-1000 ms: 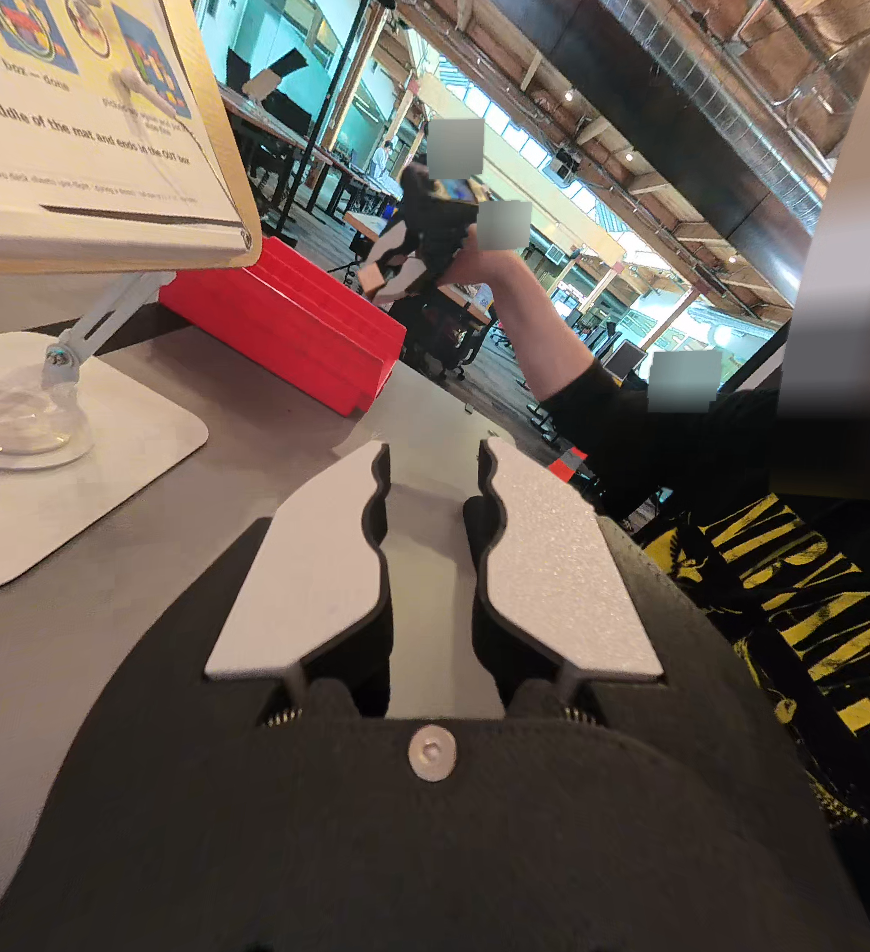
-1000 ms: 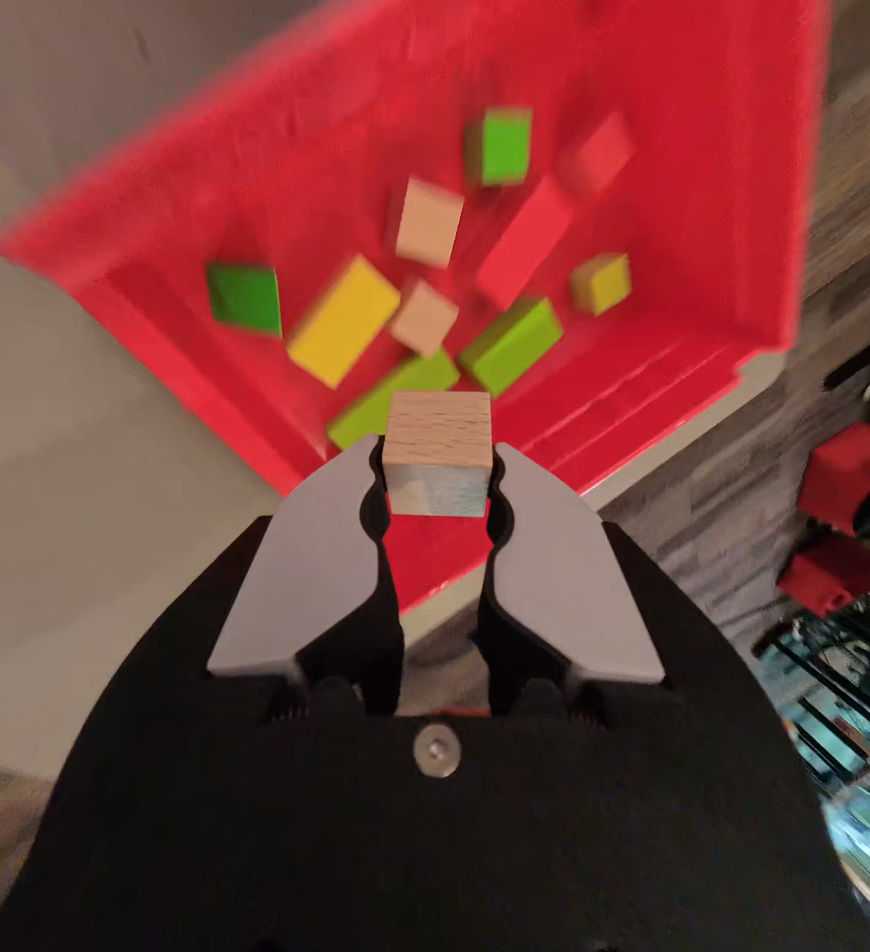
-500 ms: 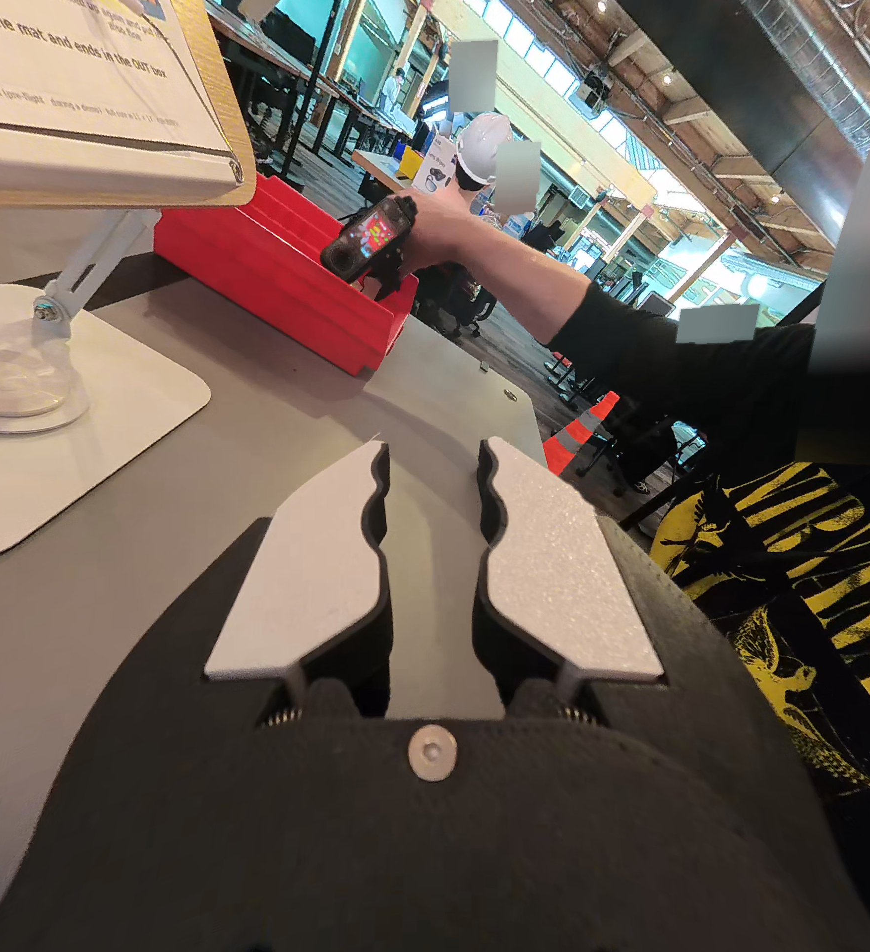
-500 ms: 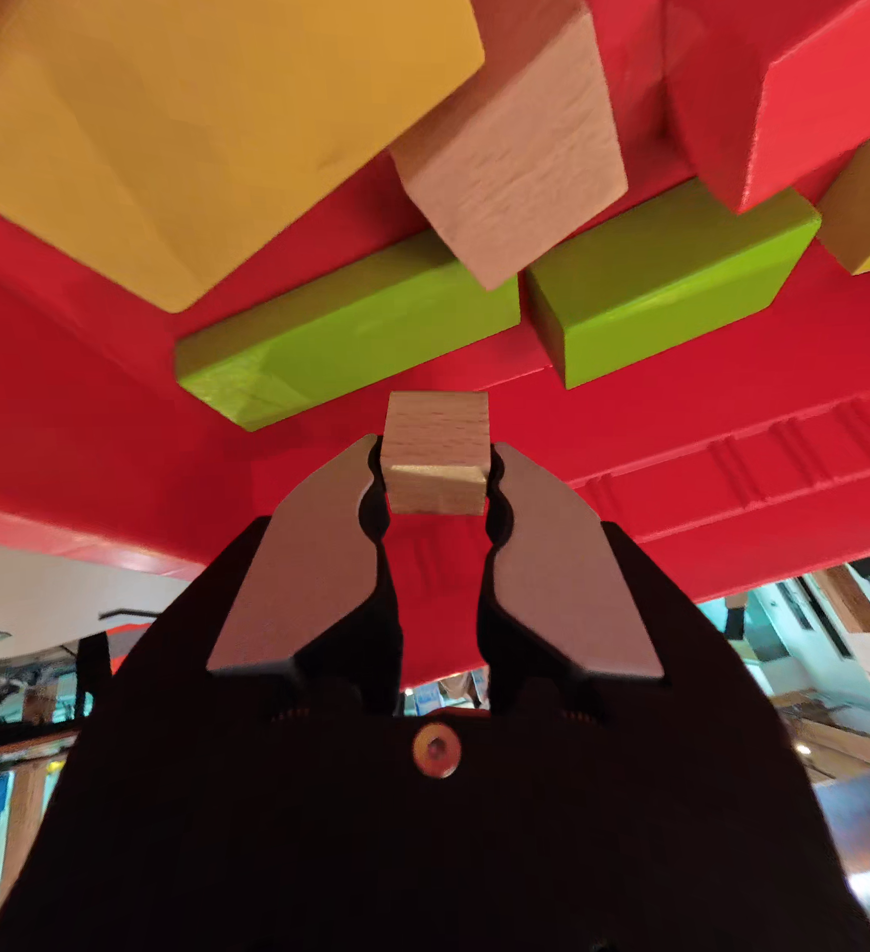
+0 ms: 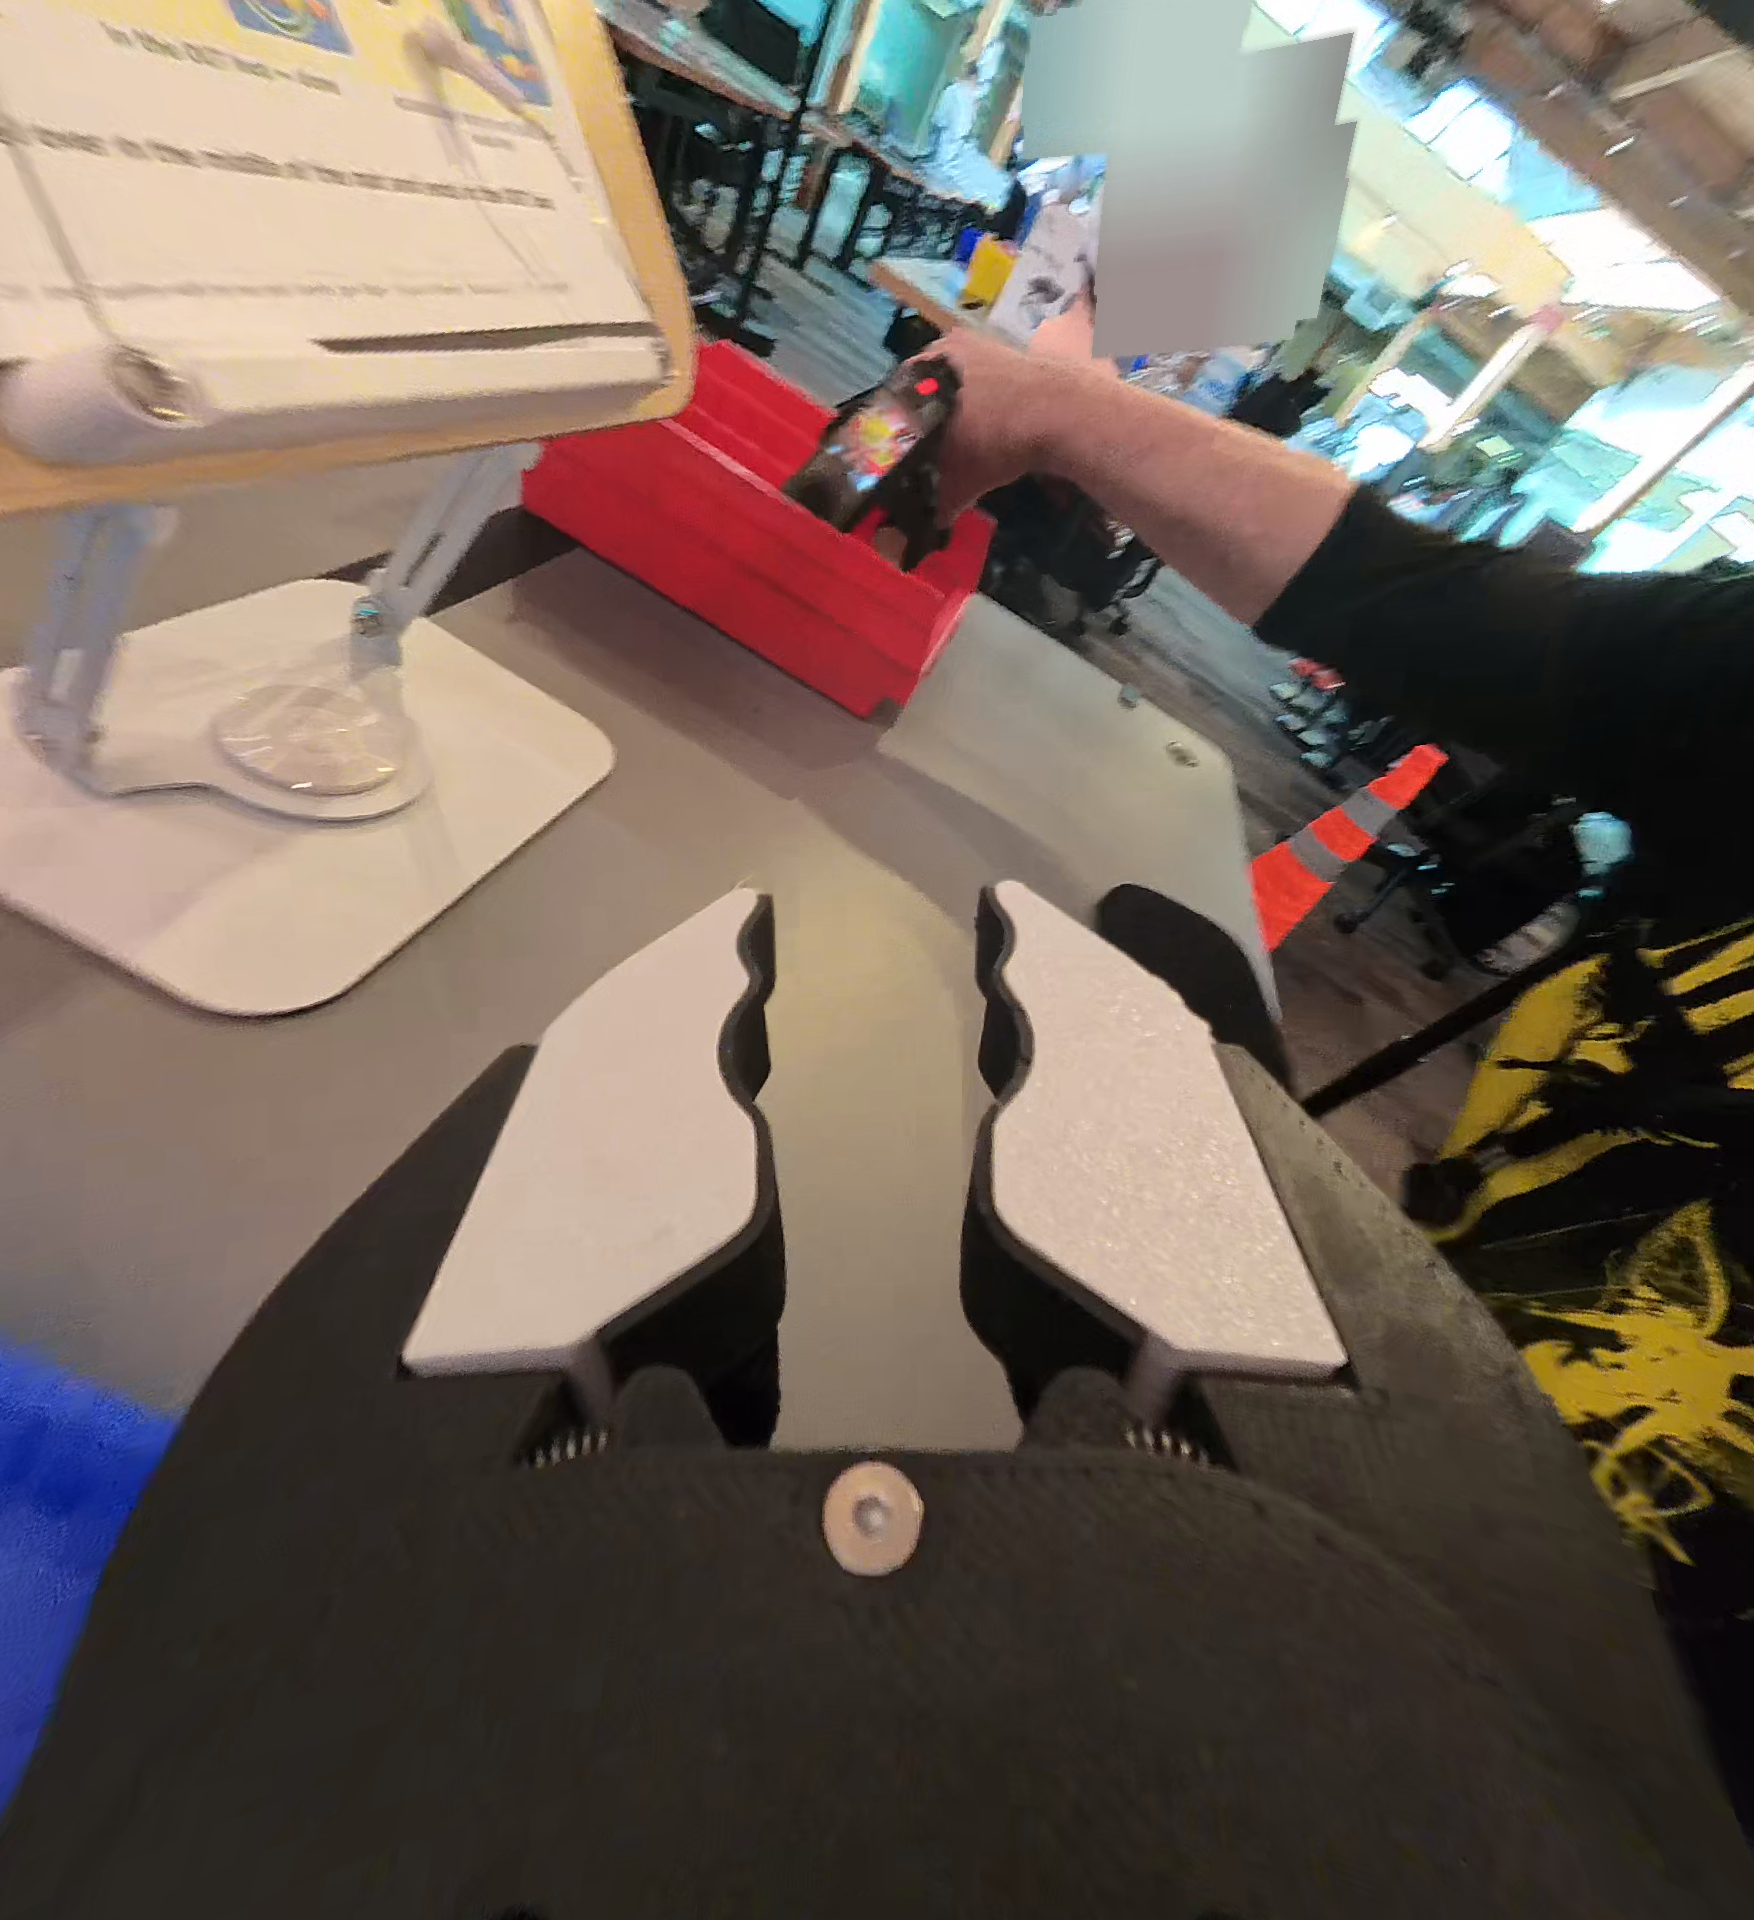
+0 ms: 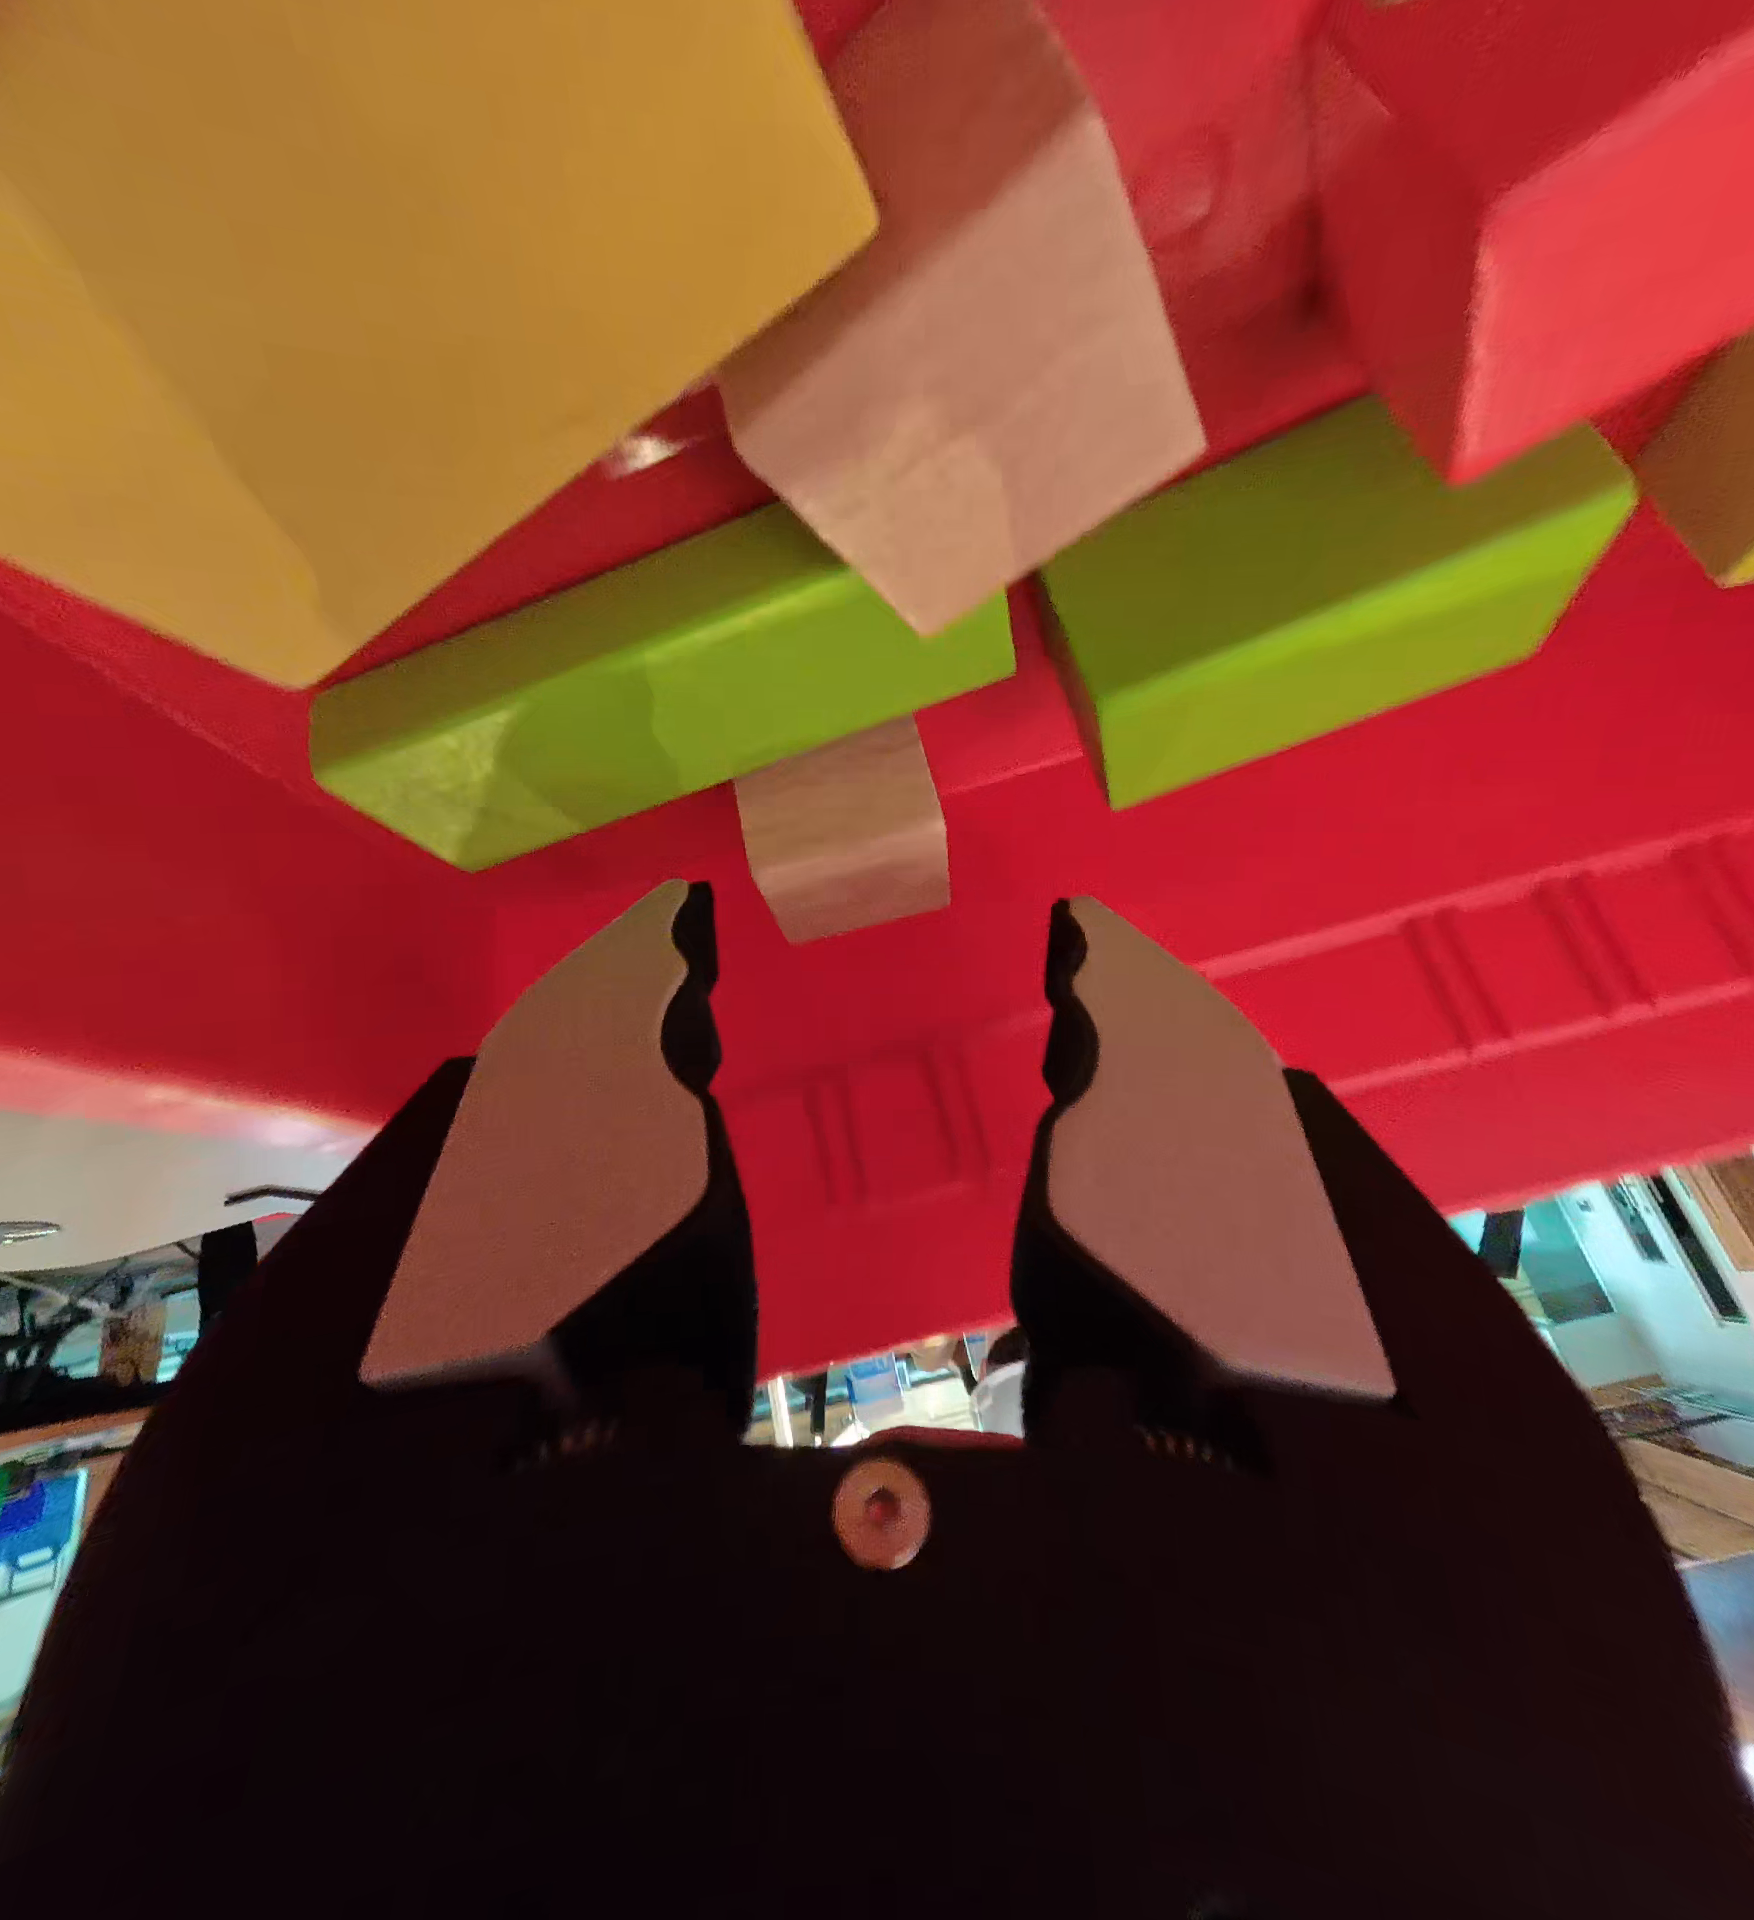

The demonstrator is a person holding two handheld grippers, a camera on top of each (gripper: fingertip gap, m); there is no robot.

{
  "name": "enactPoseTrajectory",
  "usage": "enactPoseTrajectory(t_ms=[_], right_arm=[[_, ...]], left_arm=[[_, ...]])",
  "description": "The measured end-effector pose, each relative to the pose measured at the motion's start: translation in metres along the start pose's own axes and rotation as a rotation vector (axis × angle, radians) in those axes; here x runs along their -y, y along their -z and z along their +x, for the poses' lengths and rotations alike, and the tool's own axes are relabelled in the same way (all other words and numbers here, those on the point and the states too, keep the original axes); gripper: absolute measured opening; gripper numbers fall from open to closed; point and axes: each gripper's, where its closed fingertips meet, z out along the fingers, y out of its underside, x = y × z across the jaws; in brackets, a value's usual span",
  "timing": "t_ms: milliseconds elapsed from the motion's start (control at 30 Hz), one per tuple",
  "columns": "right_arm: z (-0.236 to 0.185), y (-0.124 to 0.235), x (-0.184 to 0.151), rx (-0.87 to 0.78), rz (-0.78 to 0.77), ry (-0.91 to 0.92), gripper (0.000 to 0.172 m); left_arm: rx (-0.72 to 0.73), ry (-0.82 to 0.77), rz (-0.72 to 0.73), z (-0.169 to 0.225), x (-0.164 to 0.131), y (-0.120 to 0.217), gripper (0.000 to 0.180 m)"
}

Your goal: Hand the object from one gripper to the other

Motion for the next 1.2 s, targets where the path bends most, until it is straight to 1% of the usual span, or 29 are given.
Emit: enactPoseTrajectory(t_ms=[67,133,200,300,367,467,500,533,567,600,667,733,800,867,900,933,967,1000,1100,1200], right_arm=[[0.001,0.015,-0.002,-0.024,0.036,-0.033,0.059],[0.002,0.035,-0.003,-0.065,0.093,-0.075,0.058],[0.002,0.059,-0.004,-0.124,0.141,-0.116,0.057],[-0.004,0.096,0.002,-0.206,0.242,-0.165,0.052],[-0.013,0.117,0.009,-0.250,0.296,-0.170,0.052],[-0.030,0.140,0.019,-0.293,0.342,-0.150,0.050],[-0.035,0.146,0.022,-0.301,0.351,-0.143,0.049],[-0.040,0.150,0.026,-0.305,0.360,-0.142,0.049],[-0.046,0.154,0.030,-0.303,0.372,-0.140,0.049],[-0.051,0.157,0.035,-0.301,0.383,-0.133,0.050],[-0.060,0.163,0.043,-0.306,0.393,-0.114,0.050],[-0.067,0.167,0.050,-0.307,0.403,-0.096,0.050],[-0.073,0.170,0.056,-0.303,0.416,-0.082,0.050],[-0.076,0.172,0.061,-0.303,0.424,-0.070,0.050],[-0.077,0.173,0.063,-0.304,0.427,-0.065,0.050],[-0.077,0.174,0.065,-0.305,0.432,-0.061,0.050],[-0.077,0.175,0.067,-0.307,0.435,-0.058,0.050],[-0.077,0.176,0.069,-0.310,0.437,-0.054,0.050],[-0.076,0.185,0.078,-0.323,0.470,-0.048,0.050],[-0.072,0.206,0.092,-0.366,0.555,-0.051,0.050]], left_arm=[[0.109,-0.049,-0.028,-0.016,0.003,0.014,0.041],[0.256,-0.097,-0.062,-0.039,0.007,0.035,0.045],[0.433,-0.139,-0.115,-0.070,0.011,0.060,0.049],[0.647,-0.140,-0.173,-0.117,0.017,0.095,0.053],[0.760,-0.173,-0.256,-0.150,0.016,0.112,0.053],[0.852,-0.230,-0.474,-0.194,0.000,0.121,0.057],[0.875,-0.242,-0.537,-0.210,-0.006,0.122,0.062],[0.857,-0.216,-0.575,-0.221,-0.014,0.117,0.067],[0.814,-0.172,-0.597,-0.230,-0.023,0.107,0.069],[0.804,-0.153,-0.622,-0.239,-0.030,0.101,0.070],[0.835,-0.191,-0.696,-0.259,-0.040,0.098,0.073],[0.813,-0.198,-0.736,-0.271,-0.050,0.089,0.072],[0.804,-0.223,-0.812,-0.282,-0.063,0.086,0.071],[0.769,-0.261,-0.861,-0.287,-0.071,0.080,0.066],[0.745,-0.281,-0.869,-0.287,-0.074,0.076,0.066],[0.736,-0.288,-0.861,-0.288,-0.074,0.073,0.059],[0.740,-0.272,-0.856,-0.289,-0.073,0.074,0.047],[0.735,-0.259,-0.858,-0.288,-0.074,0.074,0.047],[0.739,-0.283,-0.840,-0.287,-0.074,0.074,0.047],[0.763,-0.275,-0.832,-0.285,-0.075,0.081,0.046]])
